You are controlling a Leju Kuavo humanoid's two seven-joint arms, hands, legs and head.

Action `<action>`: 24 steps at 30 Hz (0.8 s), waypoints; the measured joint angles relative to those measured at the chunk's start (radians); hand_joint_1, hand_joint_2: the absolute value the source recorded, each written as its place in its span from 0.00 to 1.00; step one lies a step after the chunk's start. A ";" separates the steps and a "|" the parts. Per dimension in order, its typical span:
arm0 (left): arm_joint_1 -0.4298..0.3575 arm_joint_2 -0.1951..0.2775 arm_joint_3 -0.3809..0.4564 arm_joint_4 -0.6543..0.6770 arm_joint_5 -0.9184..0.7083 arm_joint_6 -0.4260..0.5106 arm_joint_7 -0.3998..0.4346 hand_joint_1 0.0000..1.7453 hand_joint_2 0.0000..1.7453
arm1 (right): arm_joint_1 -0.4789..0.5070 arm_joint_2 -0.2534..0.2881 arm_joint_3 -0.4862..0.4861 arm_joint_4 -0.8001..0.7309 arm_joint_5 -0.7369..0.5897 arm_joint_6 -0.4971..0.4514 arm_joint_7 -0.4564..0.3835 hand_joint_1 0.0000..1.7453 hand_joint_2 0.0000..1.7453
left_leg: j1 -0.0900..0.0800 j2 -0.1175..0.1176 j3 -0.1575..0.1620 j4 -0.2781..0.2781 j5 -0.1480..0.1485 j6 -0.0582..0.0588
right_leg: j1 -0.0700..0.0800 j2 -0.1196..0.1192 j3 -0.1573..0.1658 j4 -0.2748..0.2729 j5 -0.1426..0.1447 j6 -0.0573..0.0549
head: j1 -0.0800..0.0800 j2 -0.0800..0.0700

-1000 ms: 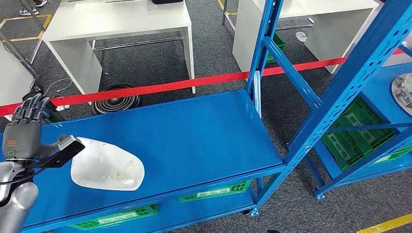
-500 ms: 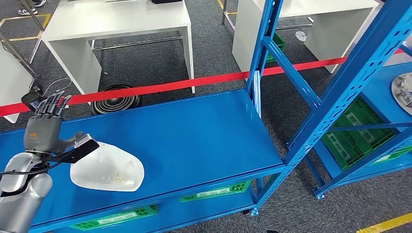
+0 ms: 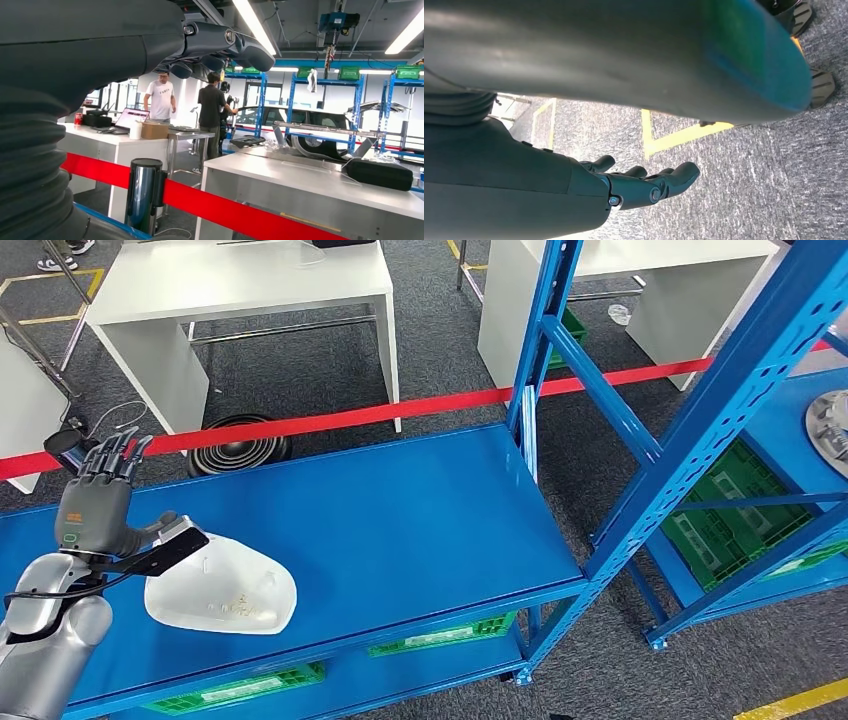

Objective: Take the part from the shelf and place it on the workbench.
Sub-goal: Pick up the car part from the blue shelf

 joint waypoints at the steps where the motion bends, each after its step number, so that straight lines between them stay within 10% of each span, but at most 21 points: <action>1: 0.000 0.000 0.000 0.000 0.000 0.000 0.000 0.00 1.00 | 0.000 0.000 0.000 0.000 0.000 0.000 0.000 0.00 0.00 | 0.000 0.000 0.000 0.000 0.000 0.000 | 0.000 0.000 0.000 0.000 0.000 0.000 | 0.000 0.000; 6: -0.001 0.000 -0.001 0.000 0.007 -0.012 -0.001 0.00 1.00 | 0.000 0.000 0.000 0.000 0.000 0.000 0.000 0.00 0.00 | 0.000 0.000 0.000 0.000 0.000 0.000 | 0.000 0.000 0.000 0.000 0.000 0.000 | 0.000 0.000; 10: -0.002 0.000 -0.003 -0.001 0.038 -0.076 -0.013 0.00 0.00 | 0.000 0.000 0.000 0.000 0.005 0.004 -0.002 0.00 0.00 | 0.000 0.000 0.000 0.000 0.000 0.000 | 0.000 0.000 0.000 0.000 0.000 0.000 | 0.000 0.000; 24: -0.061 0.023 -0.058 0.038 0.084 -0.214 -0.049 0.00 0.00 | 0.000 0.000 0.000 0.000 0.022 0.012 -0.002 0.00 0.00 | 0.000 0.000 0.000 0.000 0.000 0.000 | 0.000 0.000 0.000 0.000 0.000 0.000 | 0.000 0.000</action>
